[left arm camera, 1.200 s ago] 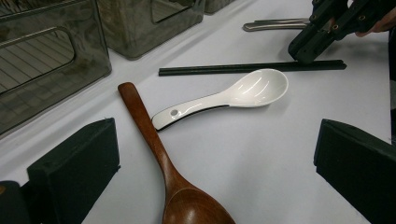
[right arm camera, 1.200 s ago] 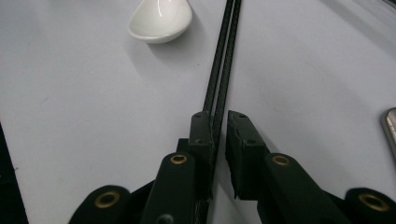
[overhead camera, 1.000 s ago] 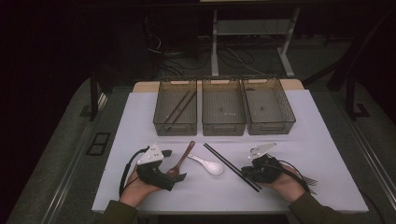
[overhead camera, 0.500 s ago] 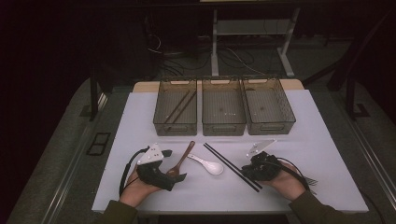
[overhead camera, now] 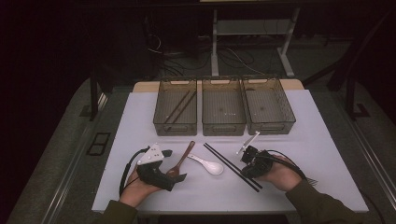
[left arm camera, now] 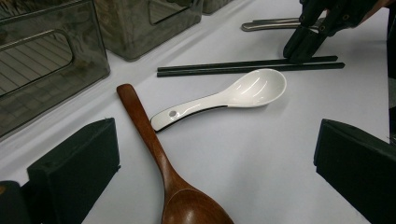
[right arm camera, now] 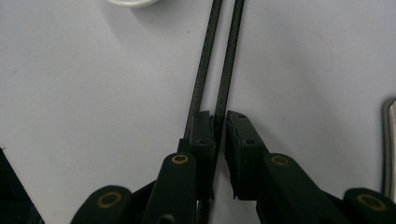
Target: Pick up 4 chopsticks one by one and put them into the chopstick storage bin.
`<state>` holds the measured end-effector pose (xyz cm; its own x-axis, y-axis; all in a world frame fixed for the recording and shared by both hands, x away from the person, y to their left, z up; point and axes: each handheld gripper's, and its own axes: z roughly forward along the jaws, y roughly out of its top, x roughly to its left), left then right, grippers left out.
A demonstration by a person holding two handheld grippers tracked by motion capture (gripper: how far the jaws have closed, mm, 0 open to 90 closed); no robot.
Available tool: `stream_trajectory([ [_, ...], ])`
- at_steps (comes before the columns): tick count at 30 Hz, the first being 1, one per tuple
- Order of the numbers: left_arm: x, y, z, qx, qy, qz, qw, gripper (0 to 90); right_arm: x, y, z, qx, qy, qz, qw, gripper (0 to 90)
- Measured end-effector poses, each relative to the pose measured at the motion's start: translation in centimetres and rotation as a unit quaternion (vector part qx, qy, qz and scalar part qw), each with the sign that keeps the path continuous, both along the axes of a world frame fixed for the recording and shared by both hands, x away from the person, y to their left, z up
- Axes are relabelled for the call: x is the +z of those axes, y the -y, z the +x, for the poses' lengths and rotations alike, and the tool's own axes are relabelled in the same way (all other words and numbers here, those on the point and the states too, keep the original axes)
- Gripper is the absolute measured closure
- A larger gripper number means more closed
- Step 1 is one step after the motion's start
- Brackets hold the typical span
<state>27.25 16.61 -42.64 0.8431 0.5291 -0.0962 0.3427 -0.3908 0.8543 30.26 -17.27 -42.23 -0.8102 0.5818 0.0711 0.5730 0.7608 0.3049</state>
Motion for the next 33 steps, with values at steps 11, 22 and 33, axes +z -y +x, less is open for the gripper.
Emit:
stream_trajectory([
  [11,0.0,0.0,0.0,-0.001,0.003,0.0,1.0,0.0,0.3,-1.8,1.0,-0.006,-0.034,-0.068,0.9971,82.8],
  [22,0.0,0.1,0.0,-0.002,0.004,0.001,1.0,0.0,0.3,-2.1,1.0,-0.015,-0.036,-0.076,0.9963,85.0],
  [33,0.0,0.1,0.0,-0.002,0.003,0.0,1.0,0.0,0.7,-0.2,0.9,-0.034,-0.018,-0.022,0.999,85.0],
])
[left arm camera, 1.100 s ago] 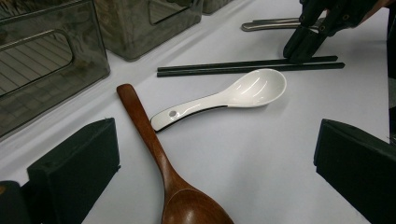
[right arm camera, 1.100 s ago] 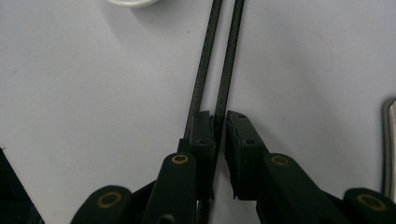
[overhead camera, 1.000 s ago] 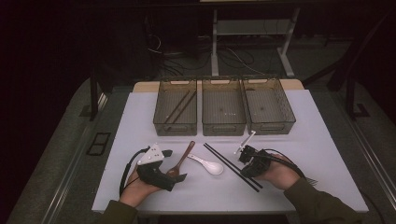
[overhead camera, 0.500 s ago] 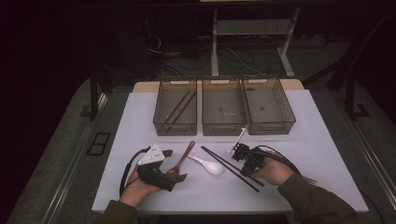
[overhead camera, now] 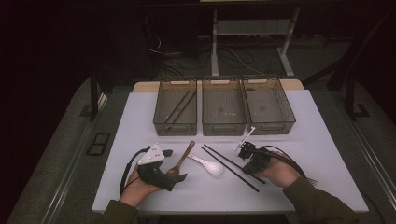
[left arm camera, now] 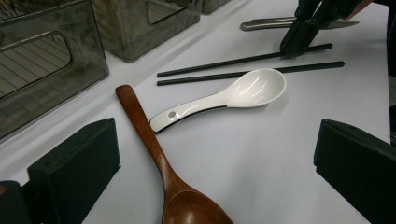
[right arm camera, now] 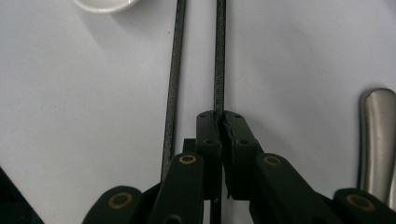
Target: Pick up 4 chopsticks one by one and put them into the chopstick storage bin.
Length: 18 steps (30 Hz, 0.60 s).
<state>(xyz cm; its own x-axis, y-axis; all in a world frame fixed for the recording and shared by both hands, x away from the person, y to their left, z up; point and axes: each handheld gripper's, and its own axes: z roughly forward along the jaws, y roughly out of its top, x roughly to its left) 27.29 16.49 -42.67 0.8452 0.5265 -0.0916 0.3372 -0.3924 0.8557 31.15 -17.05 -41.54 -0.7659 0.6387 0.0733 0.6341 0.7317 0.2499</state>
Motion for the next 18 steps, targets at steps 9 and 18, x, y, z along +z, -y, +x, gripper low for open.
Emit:
stream_trajectory([
  [9,0.0,0.0,0.1,-0.002,0.0,0.0,1.0,0.0,0.4,2.1,-0.1,-0.01,0.022,0.077,0.9967,85.0],
  [18,-0.1,0.0,0.1,-0.001,-0.002,-0.004,1.0,0.0,0.4,3.0,-0.6,0.005,0.062,0.139,0.9883,85.0],
])
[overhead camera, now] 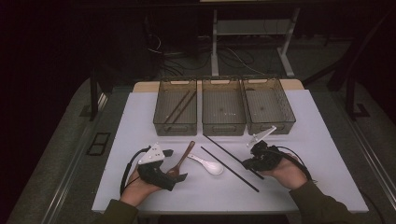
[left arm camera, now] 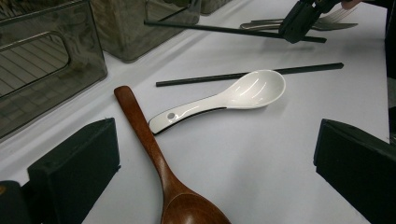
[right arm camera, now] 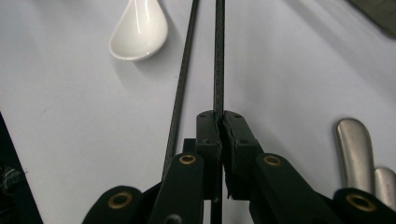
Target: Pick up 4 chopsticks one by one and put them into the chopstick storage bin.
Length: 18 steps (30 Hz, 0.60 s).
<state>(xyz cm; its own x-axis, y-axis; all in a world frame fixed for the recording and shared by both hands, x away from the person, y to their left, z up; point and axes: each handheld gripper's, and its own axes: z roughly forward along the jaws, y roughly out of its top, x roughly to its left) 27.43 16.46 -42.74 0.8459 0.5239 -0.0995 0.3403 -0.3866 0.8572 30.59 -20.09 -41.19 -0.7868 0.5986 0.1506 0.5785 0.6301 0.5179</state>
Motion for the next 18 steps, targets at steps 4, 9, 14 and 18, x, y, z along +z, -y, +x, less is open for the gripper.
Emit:
stream_trajectory([
  [4,0.0,0.0,0.0,-0.001,0.0,-0.005,1.0,0.0,0.2,0.2,-0.1,0.001,0.018,0.028,0.9995,85.0],
  [9,-0.1,-0.1,0.1,-0.002,-0.002,-0.003,1.0,0.0,0.5,0.4,-0.1,-0.004,0.042,0.056,0.9975,85.0],
  [14,-0.1,-0.1,0.1,-0.003,0.0,-0.005,1.0,0.0,0.5,0.8,0.3,-0.018,0.055,0.085,0.9947,85.0],
  [18,-0.1,-0.1,0.1,-0.004,-0.001,-0.005,1.0,0.0,0.5,1.2,0.6,-0.027,0.063,0.11,0.9916,85.0],
])
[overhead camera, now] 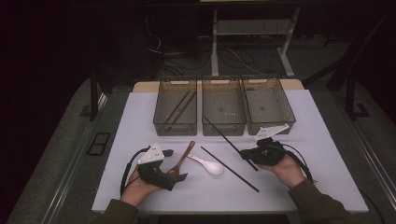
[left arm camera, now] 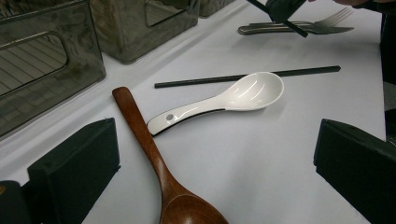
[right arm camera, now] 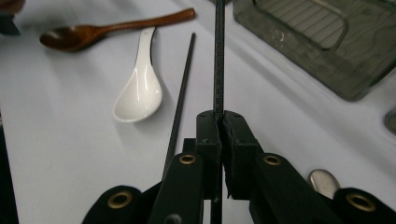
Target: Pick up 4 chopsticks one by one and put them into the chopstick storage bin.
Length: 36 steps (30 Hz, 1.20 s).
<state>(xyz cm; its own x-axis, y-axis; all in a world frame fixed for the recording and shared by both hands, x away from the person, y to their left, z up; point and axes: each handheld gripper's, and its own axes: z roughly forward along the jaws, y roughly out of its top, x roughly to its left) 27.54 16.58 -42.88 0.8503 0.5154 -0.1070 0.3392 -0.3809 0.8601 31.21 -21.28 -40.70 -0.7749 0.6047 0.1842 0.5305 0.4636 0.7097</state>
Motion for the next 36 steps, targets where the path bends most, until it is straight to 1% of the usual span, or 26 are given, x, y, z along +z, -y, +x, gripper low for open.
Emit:
stream_trajectory([
  [5,0.0,0.0,0.0,0.0,-0.001,-0.002,1.0,0.0,0.2,0.2,0.4,-0.009,0.009,0.032,0.9994,85.0],
  [13,-0.1,-0.1,0.0,0.001,-0.001,-0.005,1.0,0.0,0.4,0.3,1.0,-0.012,0.015,0.061,0.9979,85.0],
  [17,-0.1,-0.1,0.0,0.0,-0.001,-0.006,1.0,0.0,0.7,0.1,1.3,-0.016,0.021,0.07,0.9972,85.0],
  [21,-0.2,0.0,0.0,0.002,-0.003,-0.007,1.0,0.0,1.0,-0.2,1.8,-0.013,0.023,0.079,0.9965,85.0],
  [29,-0.2,0.0,0.0,0.0,-0.003,-0.008,1.0,0.0,1.8,-1.2,2.9,-0.014,0.04,0.09,0.995,85.0],
  [36,-0.2,0.0,0.0,-0.001,-0.003,-0.008,1.0,0.0,2.2,-2.1,3.8,-0.021,0.046,0.098,0.9939,85.0],
])
